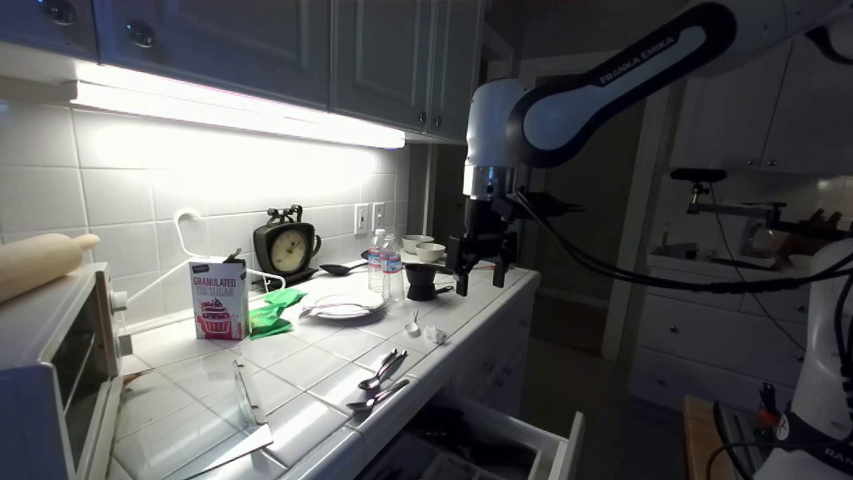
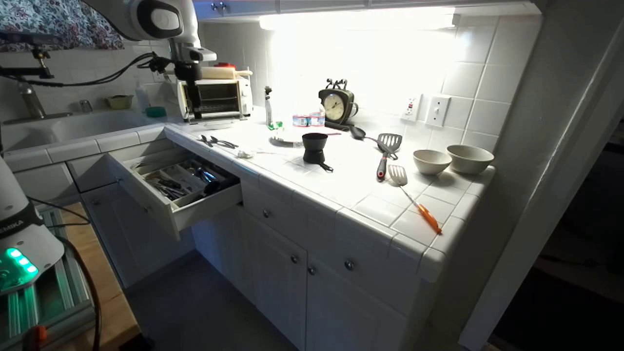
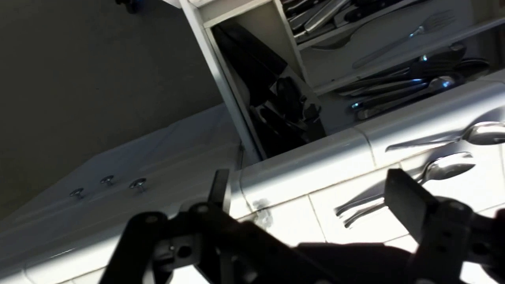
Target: Separate the two spoons
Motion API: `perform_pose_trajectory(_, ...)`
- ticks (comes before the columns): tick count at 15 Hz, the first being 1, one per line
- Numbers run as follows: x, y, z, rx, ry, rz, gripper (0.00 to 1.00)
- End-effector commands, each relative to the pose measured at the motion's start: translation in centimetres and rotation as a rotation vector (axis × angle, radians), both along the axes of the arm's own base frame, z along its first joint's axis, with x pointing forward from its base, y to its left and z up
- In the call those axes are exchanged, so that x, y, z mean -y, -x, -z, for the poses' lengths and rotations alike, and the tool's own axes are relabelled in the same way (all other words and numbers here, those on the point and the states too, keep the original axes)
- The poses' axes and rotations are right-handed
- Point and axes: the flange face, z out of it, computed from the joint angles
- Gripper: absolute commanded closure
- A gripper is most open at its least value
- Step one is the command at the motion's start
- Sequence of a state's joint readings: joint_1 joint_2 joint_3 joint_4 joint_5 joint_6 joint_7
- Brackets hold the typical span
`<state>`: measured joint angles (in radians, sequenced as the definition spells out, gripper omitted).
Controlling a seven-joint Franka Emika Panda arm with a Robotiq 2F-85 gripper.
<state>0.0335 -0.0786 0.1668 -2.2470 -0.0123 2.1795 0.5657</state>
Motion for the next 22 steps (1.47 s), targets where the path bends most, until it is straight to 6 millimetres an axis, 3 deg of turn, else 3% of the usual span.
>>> perform_pose_trajectory(1,-1.1,-2.2,1.0,0.040,-0.062,0.008,0.00)
perform_pose_trajectory(19,-1.0,-2.4,1.6,0.046,-0.033,0.021,0.00)
perform_pose_trajectory(22,-1.5,-3.5,2.6,0.092,-0.028,0.084,0.00)
